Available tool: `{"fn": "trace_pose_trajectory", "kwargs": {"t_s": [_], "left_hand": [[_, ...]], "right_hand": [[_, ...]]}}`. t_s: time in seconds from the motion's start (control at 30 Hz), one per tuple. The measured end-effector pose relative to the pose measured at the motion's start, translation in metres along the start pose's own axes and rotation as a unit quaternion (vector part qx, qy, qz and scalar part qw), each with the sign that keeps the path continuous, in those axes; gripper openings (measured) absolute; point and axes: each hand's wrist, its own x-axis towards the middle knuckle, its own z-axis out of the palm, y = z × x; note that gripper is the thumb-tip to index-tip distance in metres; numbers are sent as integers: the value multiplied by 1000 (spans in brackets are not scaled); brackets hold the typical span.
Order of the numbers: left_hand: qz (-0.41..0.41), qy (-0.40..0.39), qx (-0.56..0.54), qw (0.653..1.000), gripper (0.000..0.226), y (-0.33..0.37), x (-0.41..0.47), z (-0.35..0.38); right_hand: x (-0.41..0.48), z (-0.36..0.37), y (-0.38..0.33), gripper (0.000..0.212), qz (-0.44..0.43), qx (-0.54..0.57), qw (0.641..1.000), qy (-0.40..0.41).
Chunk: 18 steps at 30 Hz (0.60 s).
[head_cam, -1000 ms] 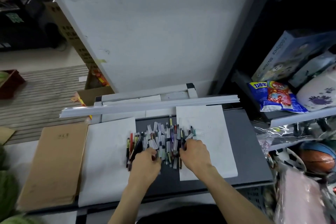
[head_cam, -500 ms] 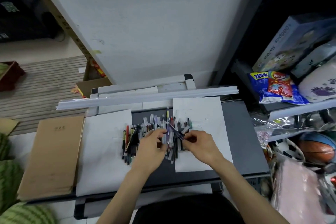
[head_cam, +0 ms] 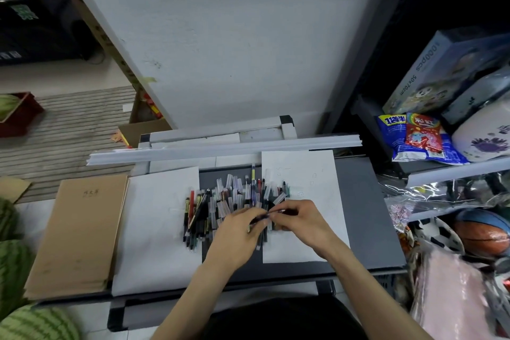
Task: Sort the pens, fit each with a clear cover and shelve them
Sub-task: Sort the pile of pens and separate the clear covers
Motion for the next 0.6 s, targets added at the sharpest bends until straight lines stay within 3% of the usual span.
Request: {"fn": "trace_pose_trajectory", "kwargs": {"t_s": [0.33,0.43,0.6], "left_hand": [[-68,30,-54,996,12,-13,-16,1],[-131,82,-69,985,14,-22,-20,-11],[-209,161,-58,963,10,-53,-28,-42]], "right_hand": [[5,11,8,7,37,29,999,-2],[10,10,17,6,27,-87,994,56],[14,-4,28,9,-3,-275,946,171]]}}
